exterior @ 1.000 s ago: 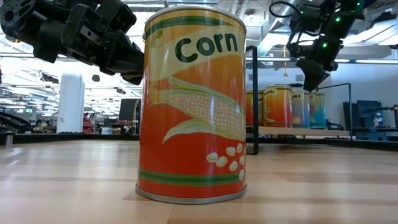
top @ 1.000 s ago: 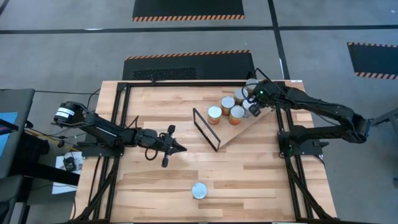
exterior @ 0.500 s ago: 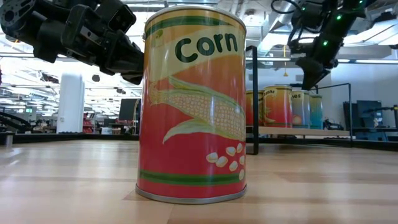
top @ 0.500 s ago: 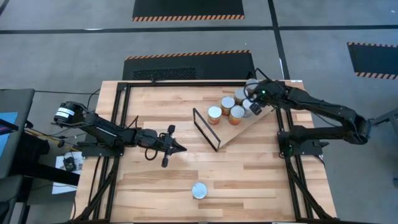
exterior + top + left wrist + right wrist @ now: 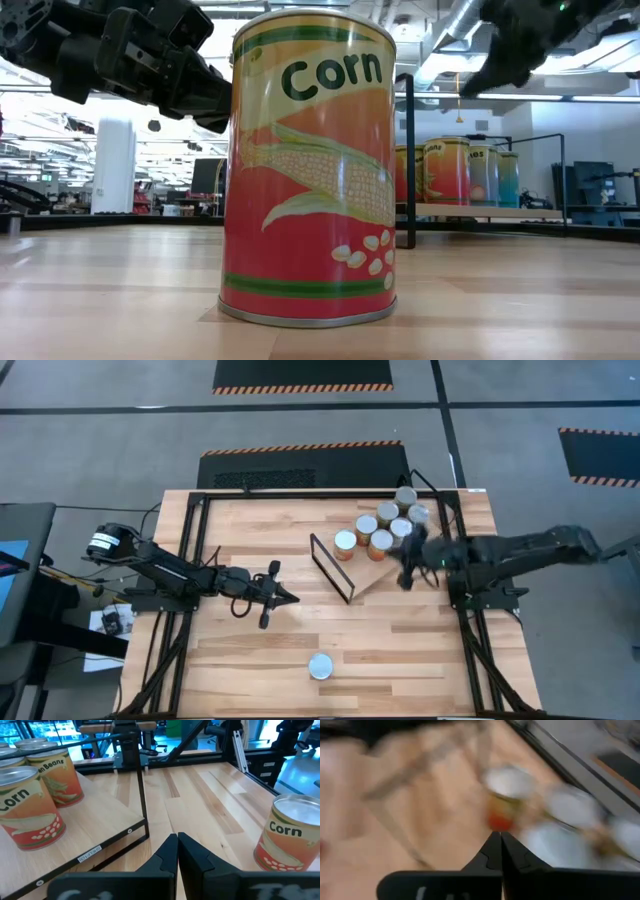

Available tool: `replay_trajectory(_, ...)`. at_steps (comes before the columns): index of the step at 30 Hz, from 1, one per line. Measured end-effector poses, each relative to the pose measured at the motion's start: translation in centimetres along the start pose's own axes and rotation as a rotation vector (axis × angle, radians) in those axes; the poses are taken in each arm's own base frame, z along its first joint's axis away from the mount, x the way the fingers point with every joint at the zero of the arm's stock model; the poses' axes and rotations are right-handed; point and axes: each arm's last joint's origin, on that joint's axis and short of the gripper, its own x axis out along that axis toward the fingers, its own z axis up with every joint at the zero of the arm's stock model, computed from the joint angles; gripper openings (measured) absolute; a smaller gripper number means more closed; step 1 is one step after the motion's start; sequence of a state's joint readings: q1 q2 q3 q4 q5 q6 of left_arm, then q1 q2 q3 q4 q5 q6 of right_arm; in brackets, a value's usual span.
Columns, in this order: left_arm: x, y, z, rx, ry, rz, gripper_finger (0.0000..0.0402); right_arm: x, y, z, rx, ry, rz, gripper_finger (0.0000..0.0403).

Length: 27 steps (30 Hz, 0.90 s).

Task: Pick and place cans onto a shelf
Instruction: Put the canned corn on the shelf aligned with the other canned corn

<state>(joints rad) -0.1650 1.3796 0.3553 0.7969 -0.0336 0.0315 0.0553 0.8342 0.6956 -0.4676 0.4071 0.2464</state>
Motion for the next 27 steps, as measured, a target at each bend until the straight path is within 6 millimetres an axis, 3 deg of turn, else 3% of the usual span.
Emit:
replay_trajectory(7,0.0,0.0,0.0,0.001,-0.004,0.0,0.0,0.3,8.5,-0.5,-0.093,-0.169,0.232,0.0006)
replay_trajectory(16,0.0,0.0,0.0,0.001,0.002,0.0,0.0,0.7,19.4,-0.2,-0.273,-0.107,0.38,0.001)
replay_trajectory(21,0.0,0.0,0.0,0.0,0.003,0.0,0.0,2.2,23.1,0.0,-0.381,0.007,0.435,0.0012)
replay_trajectory(27,0.0,0.0,0.0,-0.002,0.001,0.0,0.0,5.0,25.6,-0.2,-0.49,0.065,0.511,0.0032)
